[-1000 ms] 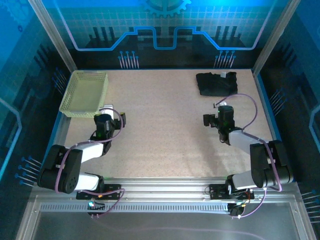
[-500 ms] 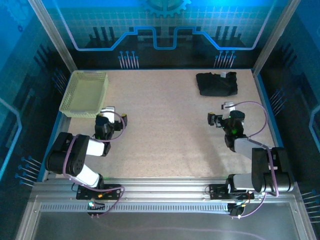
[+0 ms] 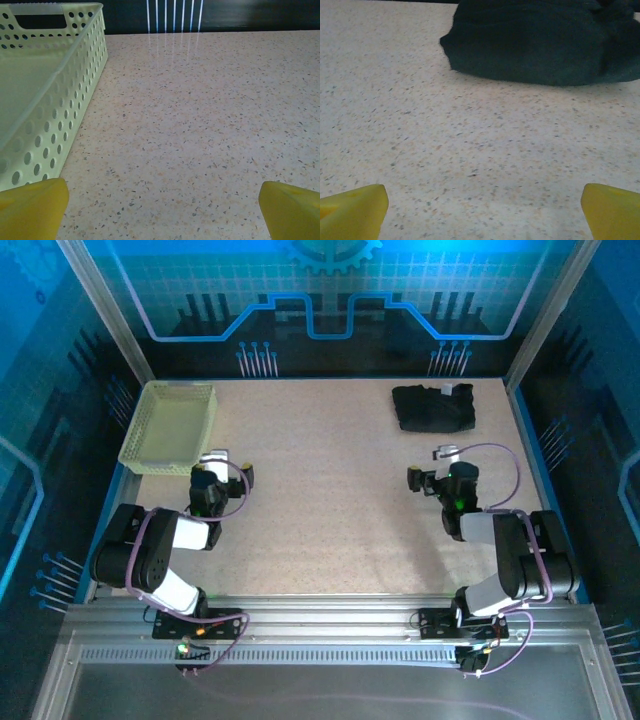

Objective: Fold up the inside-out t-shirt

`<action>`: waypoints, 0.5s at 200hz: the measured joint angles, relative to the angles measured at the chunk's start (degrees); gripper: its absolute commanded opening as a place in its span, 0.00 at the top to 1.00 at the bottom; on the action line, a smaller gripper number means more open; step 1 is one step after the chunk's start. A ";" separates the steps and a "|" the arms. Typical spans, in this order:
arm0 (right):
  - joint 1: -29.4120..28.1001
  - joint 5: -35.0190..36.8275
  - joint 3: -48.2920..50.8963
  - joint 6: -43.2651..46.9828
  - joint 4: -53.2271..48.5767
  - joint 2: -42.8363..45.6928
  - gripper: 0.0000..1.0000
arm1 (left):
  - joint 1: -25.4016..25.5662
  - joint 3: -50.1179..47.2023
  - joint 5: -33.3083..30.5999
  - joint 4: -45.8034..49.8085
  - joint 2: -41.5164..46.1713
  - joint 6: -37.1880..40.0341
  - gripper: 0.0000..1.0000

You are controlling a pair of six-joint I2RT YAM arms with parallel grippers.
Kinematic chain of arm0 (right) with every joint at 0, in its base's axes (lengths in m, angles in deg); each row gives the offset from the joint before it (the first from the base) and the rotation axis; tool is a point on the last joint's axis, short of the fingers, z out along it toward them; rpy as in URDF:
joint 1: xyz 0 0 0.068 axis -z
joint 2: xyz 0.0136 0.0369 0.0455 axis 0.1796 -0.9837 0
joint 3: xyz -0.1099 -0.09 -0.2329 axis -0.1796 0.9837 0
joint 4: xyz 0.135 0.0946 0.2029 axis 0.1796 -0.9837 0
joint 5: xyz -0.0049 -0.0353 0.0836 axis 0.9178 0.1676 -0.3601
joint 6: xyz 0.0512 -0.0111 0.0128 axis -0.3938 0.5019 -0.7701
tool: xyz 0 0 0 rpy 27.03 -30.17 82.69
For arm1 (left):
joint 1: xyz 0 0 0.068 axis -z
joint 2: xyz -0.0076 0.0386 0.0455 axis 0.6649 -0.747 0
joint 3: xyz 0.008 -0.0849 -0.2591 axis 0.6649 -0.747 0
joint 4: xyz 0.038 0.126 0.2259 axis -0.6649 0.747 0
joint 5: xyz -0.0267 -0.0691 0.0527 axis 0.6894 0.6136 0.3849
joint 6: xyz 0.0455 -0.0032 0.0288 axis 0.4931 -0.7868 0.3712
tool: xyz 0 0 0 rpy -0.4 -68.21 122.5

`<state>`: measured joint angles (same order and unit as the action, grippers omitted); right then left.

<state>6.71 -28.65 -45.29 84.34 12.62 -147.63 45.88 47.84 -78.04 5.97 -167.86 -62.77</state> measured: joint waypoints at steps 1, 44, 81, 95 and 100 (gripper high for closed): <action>-0.11 0.09 0.00 0.02 0.02 -0.02 0.00 | 0.00 0.00 0.00 0.00 0.00 0.02 0.01; -1.07 1.44 -0.02 0.59 0.39 -0.15 0.00 | -0.04 0.00 -0.44 0.00 0.00 0.00 0.01; -1.07 1.44 -0.02 0.61 0.39 -0.15 0.00 | -0.04 0.00 -0.46 0.00 0.00 0.00 0.01; -1.07 1.44 -0.02 0.59 0.37 -0.13 0.00 | -0.04 0.00 -0.46 0.00 0.00 0.00 0.01; -1.07 1.44 -0.02 0.59 0.37 -0.15 0.00 | -0.04 0.00 -0.46 0.00 0.00 0.00 0.01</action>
<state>5.64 -27.21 -45.31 84.93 13.00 -147.78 45.84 47.84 -78.50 5.97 -167.86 -62.77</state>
